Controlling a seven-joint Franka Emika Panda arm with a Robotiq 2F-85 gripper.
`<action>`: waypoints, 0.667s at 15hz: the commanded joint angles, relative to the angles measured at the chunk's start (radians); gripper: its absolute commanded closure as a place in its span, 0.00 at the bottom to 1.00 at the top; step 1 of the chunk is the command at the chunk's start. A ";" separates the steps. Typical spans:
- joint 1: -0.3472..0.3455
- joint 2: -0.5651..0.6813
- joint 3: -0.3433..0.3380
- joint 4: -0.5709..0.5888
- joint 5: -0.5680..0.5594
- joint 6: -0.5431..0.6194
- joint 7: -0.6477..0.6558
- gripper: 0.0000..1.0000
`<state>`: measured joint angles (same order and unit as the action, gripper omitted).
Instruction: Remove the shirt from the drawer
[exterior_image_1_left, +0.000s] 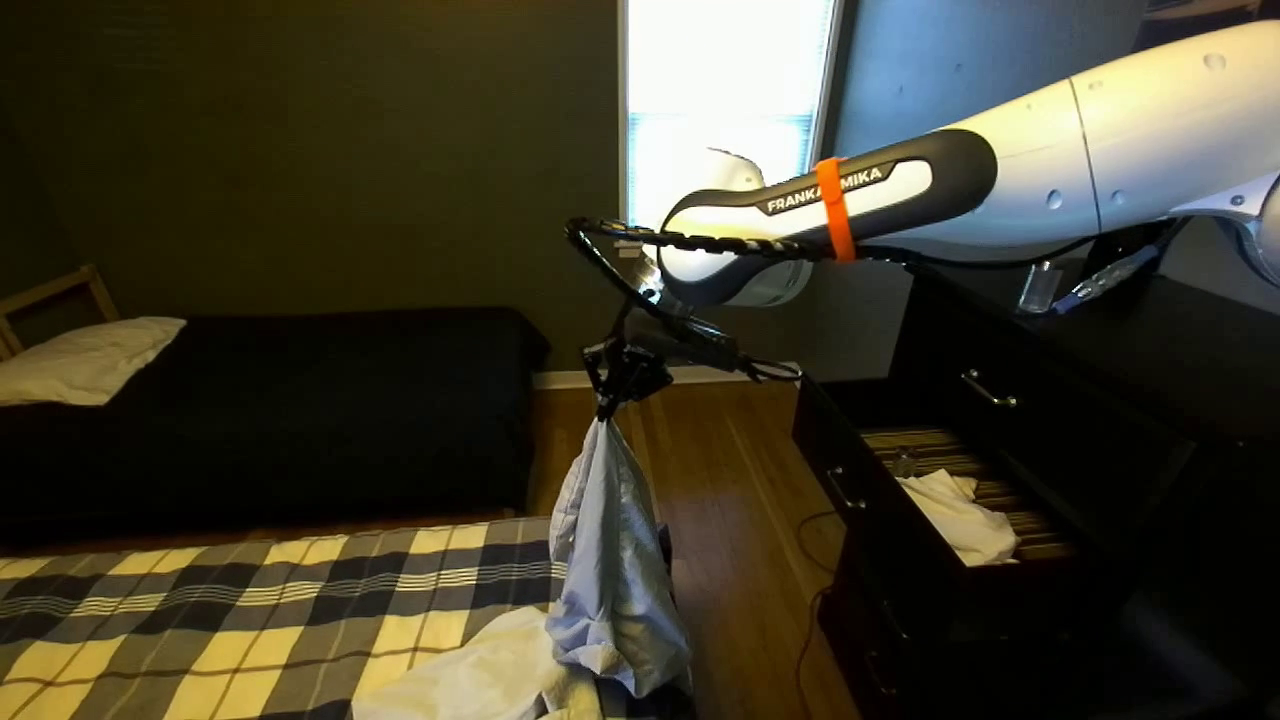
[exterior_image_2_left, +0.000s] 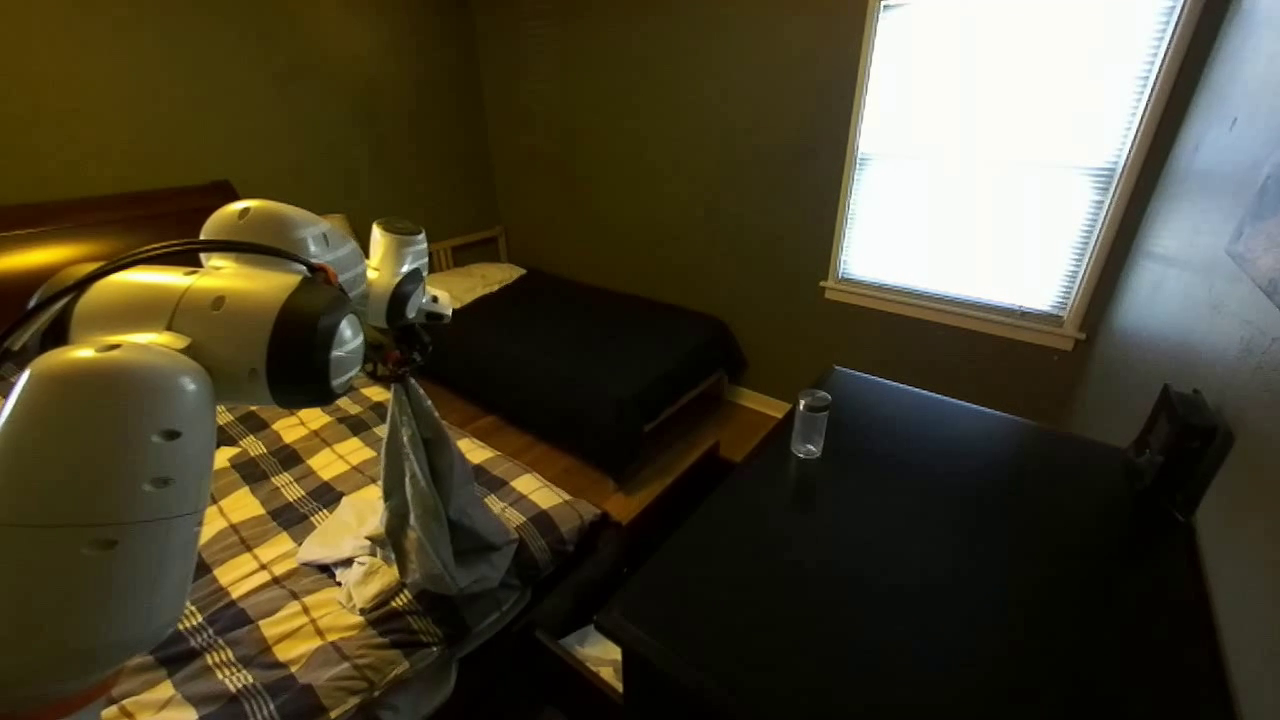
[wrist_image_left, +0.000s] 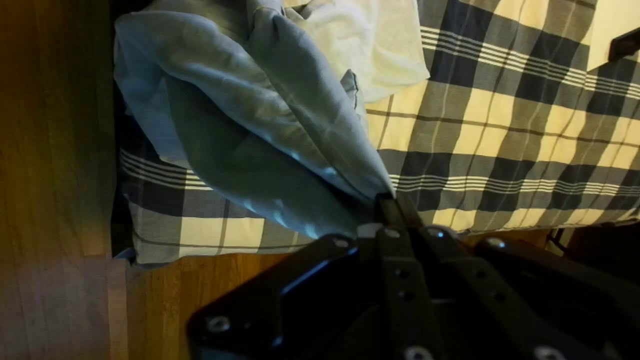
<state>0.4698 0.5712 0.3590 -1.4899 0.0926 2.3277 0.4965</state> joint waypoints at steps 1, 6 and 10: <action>0.047 0.105 -0.047 0.066 0.006 -0.071 -0.065 1.00; 0.104 0.318 -0.062 0.188 -0.009 -0.105 -0.141 1.00; 0.180 0.496 -0.096 0.375 -0.075 -0.143 -0.156 1.00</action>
<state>0.5868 0.9201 0.2927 -1.3130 0.0769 2.2499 0.3489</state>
